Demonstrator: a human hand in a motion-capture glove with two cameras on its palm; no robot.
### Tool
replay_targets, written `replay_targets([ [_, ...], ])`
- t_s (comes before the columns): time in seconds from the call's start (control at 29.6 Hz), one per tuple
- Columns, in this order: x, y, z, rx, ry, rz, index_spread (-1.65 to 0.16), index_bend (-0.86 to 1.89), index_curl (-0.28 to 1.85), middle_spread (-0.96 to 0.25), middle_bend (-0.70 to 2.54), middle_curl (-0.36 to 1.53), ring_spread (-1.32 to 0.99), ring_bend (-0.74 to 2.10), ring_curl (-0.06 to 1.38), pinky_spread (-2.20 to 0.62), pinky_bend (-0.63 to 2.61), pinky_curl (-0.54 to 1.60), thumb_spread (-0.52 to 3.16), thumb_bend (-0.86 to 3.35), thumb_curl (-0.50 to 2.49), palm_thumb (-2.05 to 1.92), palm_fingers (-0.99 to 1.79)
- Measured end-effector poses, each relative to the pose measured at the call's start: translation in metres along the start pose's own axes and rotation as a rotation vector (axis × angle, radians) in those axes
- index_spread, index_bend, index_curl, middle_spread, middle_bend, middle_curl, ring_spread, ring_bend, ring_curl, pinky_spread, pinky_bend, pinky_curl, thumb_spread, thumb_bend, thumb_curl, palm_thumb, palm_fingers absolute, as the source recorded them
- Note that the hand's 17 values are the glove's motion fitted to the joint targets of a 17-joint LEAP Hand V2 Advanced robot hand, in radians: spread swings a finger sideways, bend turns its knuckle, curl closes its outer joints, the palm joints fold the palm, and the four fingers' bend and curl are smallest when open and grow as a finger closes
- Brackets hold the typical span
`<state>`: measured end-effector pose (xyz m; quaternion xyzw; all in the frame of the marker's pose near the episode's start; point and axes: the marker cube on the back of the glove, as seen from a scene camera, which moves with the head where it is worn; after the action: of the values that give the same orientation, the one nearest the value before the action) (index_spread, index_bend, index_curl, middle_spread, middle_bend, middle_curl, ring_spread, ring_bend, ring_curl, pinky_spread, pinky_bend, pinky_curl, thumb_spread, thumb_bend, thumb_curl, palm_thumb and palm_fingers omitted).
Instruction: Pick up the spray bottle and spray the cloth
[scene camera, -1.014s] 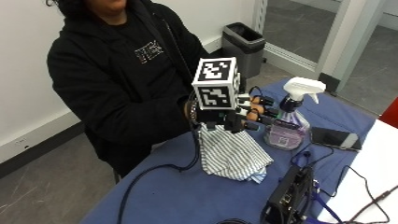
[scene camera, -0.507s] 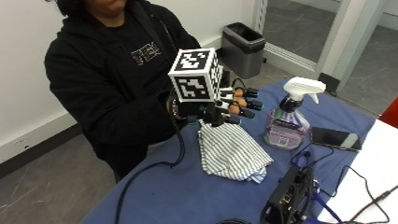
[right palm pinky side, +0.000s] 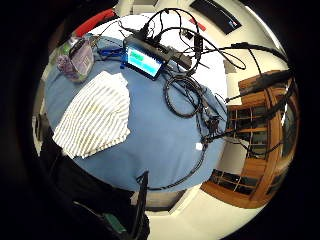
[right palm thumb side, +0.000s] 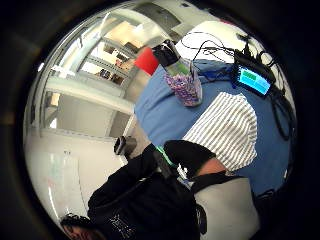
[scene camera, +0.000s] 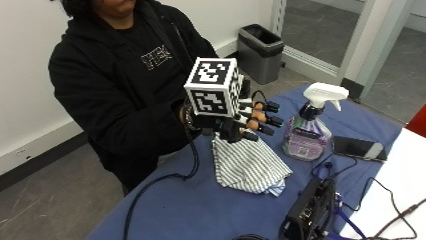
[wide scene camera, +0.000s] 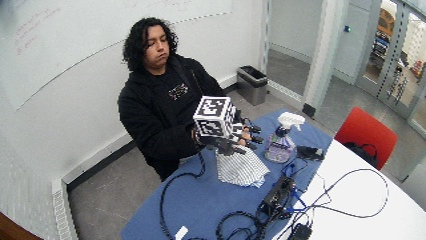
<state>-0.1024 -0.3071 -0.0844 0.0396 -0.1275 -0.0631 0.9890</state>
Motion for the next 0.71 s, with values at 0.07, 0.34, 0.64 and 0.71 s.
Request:
replay_targets([
  [0.07,0.0005,-0.0001,-0.0008,0.001,-0.002,0.003,-0.38,0.13,0.24,-0.02,0.2,0.35,0.01,0.41,0.34,0.25,0.27,0.35,0.97,-0.03,0.36,0.41,0.23],
  [0.34,0.0011,0.001,-0.0017,0.002,-0.002,0.004,-0.38,0.14,0.24,-0.01,0.2,0.35,0.01,0.4,0.33,0.25,0.25,0.35,0.98,-0.02,0.35,0.43,0.25],
  [0.64,-0.0001,0.0001,-0.0001,-0.006,-0.002,0.007,-0.39,0.15,0.24,-0.01,0.19,0.35,0.01,0.39,0.33,0.25,0.25,0.35,0.98,-0.02,0.34,0.45,0.26],
  [0.71,0.0001,0.0,-0.0003,-0.005,-0.002,0.008,-0.39,0.14,0.24,-0.01,0.2,0.35,0.01,0.39,0.32,0.25,0.25,0.35,0.98,-0.02,0.34,0.45,0.27],
])
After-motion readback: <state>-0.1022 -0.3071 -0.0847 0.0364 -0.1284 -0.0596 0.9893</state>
